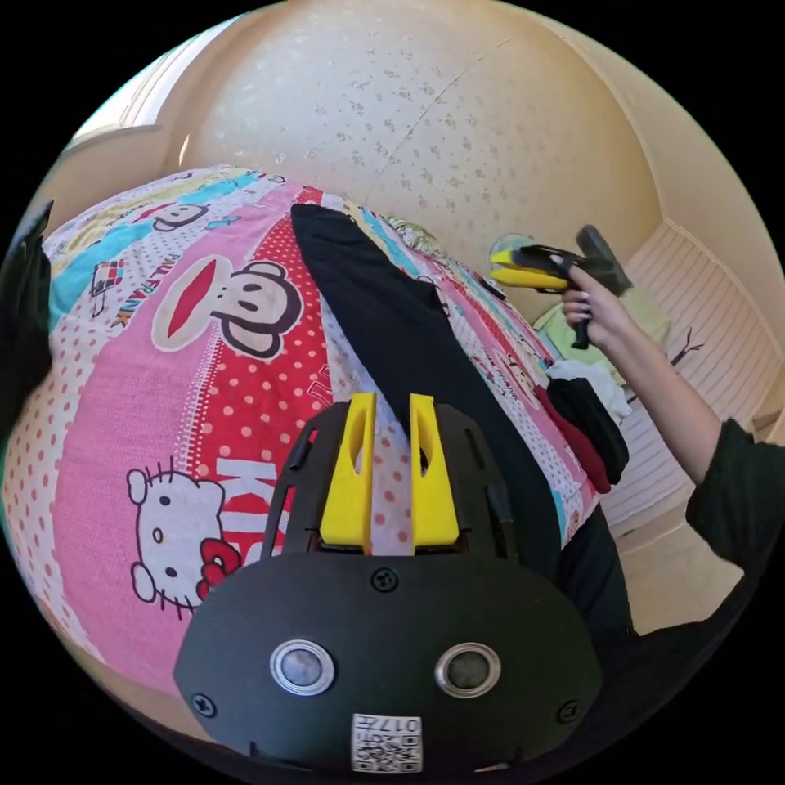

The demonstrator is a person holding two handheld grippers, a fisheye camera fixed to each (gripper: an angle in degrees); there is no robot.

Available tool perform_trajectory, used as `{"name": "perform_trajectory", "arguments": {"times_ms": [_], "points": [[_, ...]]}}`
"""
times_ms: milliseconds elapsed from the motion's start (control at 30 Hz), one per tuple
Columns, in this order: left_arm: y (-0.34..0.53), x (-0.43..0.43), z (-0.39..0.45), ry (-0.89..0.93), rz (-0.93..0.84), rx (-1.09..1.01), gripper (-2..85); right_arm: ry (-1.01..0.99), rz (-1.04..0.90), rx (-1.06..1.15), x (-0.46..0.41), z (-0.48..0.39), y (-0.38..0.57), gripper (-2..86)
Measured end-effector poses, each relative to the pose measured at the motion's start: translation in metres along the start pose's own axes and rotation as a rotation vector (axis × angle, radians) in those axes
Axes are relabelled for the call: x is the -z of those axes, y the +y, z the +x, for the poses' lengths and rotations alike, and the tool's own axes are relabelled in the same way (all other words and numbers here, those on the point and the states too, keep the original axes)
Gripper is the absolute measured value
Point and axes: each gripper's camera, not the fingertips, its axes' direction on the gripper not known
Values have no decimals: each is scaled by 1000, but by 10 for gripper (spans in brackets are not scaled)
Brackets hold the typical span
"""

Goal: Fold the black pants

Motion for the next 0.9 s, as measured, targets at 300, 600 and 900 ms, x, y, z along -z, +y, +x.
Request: {"name": "perform_trajectory", "arguments": {"times_ms": [300, 600, 900], "points": [[-27, -6, 14, 10, -89, -73, 53, 216, -232, -67, -112, -1, -130, 138], [-47, 12, -1, 101, -81, -13, 51, 432, -301, 186, -111, -53, -139, 51], [-71, 28, -14, 153, -96, 36, 50, 90, -92, -366, -80, 91, -69, 61]]}}
